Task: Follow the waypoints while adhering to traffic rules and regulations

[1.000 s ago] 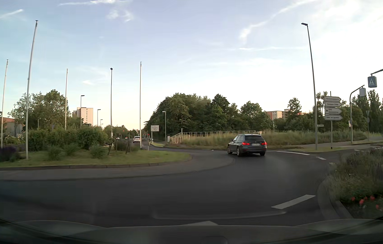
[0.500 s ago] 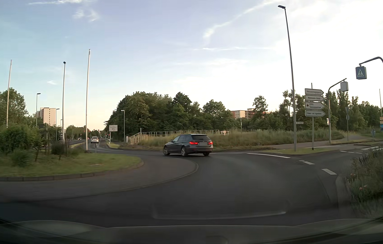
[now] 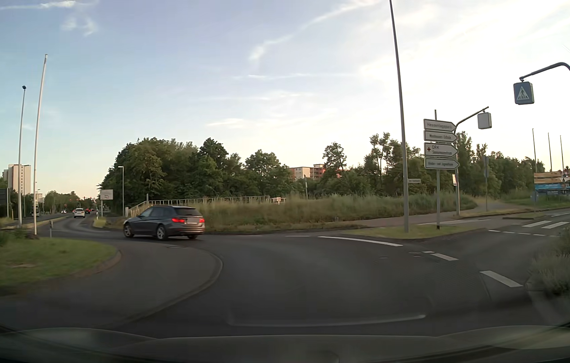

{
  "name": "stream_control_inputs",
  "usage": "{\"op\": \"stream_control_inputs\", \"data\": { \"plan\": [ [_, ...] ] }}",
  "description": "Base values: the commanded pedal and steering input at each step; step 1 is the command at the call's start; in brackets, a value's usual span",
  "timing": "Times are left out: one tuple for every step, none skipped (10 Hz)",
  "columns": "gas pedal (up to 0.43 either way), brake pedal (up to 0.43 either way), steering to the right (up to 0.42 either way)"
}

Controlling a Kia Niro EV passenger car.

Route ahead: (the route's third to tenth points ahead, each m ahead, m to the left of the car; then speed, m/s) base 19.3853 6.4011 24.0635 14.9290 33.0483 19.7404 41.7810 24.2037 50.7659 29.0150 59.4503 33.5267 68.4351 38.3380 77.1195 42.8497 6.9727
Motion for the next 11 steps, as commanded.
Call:
{"op": "stream_control_inputs", "data": {
  "plan": [
    [0.000, 0.000, 0.082],
    [0.000, 0.000, 0.047],
    [0.000, 0.000, 0.007],
    [0.000, 0.000, -0.024],
    [0.000, 0.000, -0.065],
    [0.000, 0.000, -0.100],
    [0.000, 0.000, -0.134],
    [0.000, 0.000, -0.161],
    [0.000, 0.000, -0.192],
    [0.000, 0.000, -0.217],
    [0.000, 0.000, -0.238]
  ]
}}
